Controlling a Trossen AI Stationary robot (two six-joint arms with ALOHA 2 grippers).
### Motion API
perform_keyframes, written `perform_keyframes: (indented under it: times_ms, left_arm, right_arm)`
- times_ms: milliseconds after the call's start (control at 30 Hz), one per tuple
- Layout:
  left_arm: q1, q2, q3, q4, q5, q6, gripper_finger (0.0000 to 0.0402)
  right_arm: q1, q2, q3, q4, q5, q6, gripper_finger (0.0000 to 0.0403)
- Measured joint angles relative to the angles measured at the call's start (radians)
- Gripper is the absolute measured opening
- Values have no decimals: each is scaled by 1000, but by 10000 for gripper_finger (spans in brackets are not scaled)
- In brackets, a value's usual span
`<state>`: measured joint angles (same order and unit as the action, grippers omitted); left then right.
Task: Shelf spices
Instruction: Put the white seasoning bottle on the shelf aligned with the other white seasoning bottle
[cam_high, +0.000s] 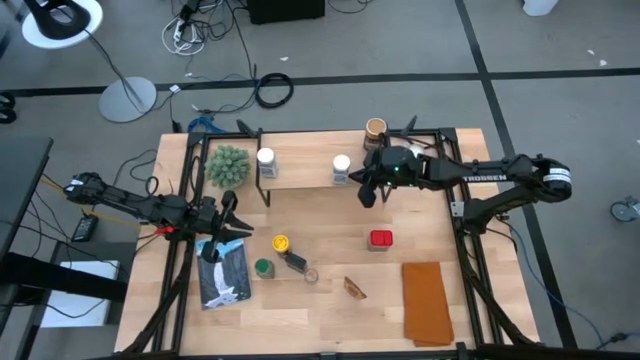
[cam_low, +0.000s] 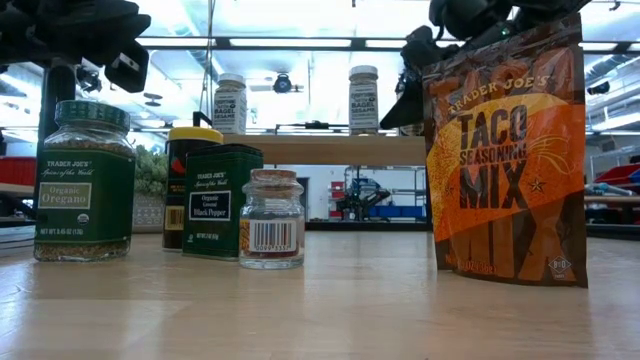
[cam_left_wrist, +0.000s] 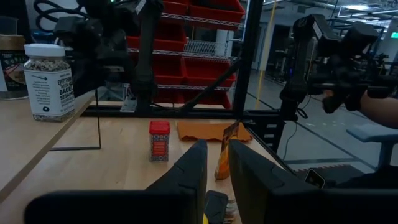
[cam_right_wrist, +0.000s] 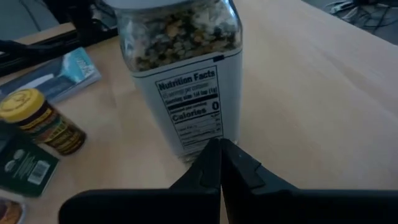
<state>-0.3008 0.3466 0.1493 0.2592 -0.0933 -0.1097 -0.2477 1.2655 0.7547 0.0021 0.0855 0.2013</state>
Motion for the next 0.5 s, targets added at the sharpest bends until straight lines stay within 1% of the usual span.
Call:
perform_keyframes:
  times_ms: [167,300,500]
  left_arm:
    - [0,0,0,0,0,0,69]
    - [0,0,0,2,0,0,69]
    - [0,0,0,11,0,4,69]
  right_arm:
    - [45,0,0,0,45,16,0]
    - [81,0,0,9,104,15,0]
    - [127,24,0,91,180,16,0]
